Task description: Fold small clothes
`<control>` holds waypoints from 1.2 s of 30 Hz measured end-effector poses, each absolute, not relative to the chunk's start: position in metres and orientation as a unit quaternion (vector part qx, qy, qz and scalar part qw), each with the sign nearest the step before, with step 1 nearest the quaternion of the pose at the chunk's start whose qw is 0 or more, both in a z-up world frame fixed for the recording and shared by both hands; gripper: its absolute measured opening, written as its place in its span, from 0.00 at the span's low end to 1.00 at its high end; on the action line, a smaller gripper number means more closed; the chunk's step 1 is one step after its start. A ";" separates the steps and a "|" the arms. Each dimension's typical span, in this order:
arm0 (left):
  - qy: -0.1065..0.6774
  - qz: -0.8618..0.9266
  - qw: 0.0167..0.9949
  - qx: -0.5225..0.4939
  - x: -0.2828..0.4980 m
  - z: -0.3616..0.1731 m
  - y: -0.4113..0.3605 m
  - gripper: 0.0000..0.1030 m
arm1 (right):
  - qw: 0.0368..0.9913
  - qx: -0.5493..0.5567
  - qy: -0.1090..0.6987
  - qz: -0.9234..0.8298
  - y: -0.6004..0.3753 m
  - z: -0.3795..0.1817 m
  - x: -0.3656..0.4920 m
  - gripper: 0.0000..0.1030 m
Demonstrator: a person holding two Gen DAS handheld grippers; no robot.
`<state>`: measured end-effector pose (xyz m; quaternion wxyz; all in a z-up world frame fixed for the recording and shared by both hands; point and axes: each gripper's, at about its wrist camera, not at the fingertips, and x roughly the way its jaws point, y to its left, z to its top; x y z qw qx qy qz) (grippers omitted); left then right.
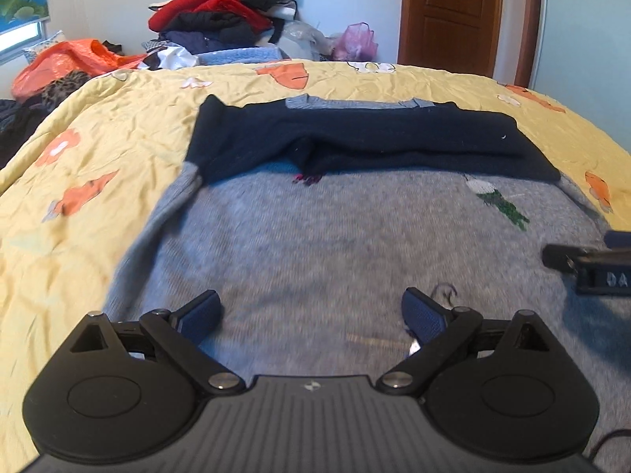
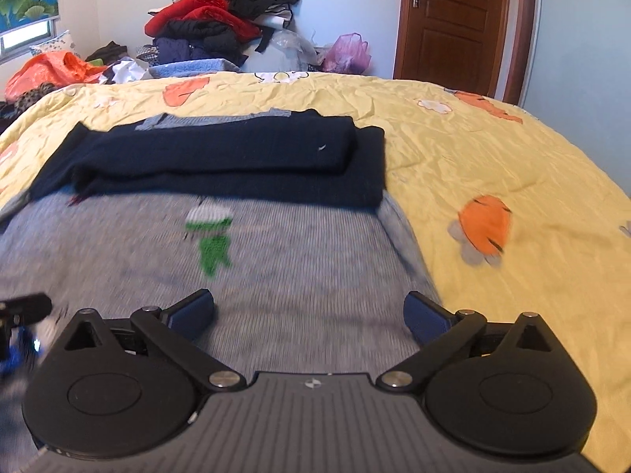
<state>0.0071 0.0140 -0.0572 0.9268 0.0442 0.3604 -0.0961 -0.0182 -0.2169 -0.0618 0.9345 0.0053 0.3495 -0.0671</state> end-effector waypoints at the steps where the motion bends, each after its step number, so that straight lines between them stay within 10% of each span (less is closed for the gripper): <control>1: 0.360 -0.094 0.927 0.041 0.004 -0.057 0.016 0.96 | 0.934 0.006 0.351 -0.066 -0.216 -0.062 -0.024 1.00; 36: 0.375 -0.097 0.921 0.050 -0.092 -0.053 0.040 0.97 | 0.934 -0.005 0.355 -0.035 -0.205 -0.057 -0.143 1.00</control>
